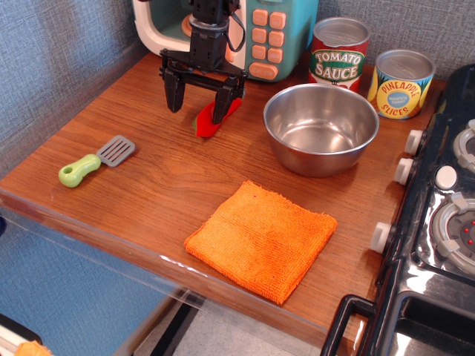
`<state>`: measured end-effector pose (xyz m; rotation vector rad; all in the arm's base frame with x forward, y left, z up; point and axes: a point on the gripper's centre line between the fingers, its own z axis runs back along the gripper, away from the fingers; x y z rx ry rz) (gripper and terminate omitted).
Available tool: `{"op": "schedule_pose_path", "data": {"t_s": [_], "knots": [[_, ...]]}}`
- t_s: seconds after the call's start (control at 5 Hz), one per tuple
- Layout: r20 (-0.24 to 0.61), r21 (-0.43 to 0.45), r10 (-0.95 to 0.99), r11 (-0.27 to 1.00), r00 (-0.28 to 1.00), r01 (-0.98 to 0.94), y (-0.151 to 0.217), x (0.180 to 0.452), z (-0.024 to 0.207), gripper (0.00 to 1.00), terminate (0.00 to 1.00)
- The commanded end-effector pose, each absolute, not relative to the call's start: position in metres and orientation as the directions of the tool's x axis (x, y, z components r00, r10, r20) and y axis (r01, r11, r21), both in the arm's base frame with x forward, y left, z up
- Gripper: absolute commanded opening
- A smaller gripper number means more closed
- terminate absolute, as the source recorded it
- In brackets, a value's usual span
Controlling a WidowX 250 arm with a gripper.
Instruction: Move the red pepper onto the orange rag.
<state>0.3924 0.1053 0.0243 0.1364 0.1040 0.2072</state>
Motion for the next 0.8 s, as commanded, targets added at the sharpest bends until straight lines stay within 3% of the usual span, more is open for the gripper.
{"op": "schedule_pose_path", "data": {"t_s": [0.0,0.6], "knots": [[-0.038,0.151,0.206,0.968,0.978,-0.198,0.0985,0.4032,0.0356,1.00,0.00],[-0.061,0.138,0.218,0.968,0.974,-0.208,0.0958,0.4036,0.0259,1.00,0.00]]}}
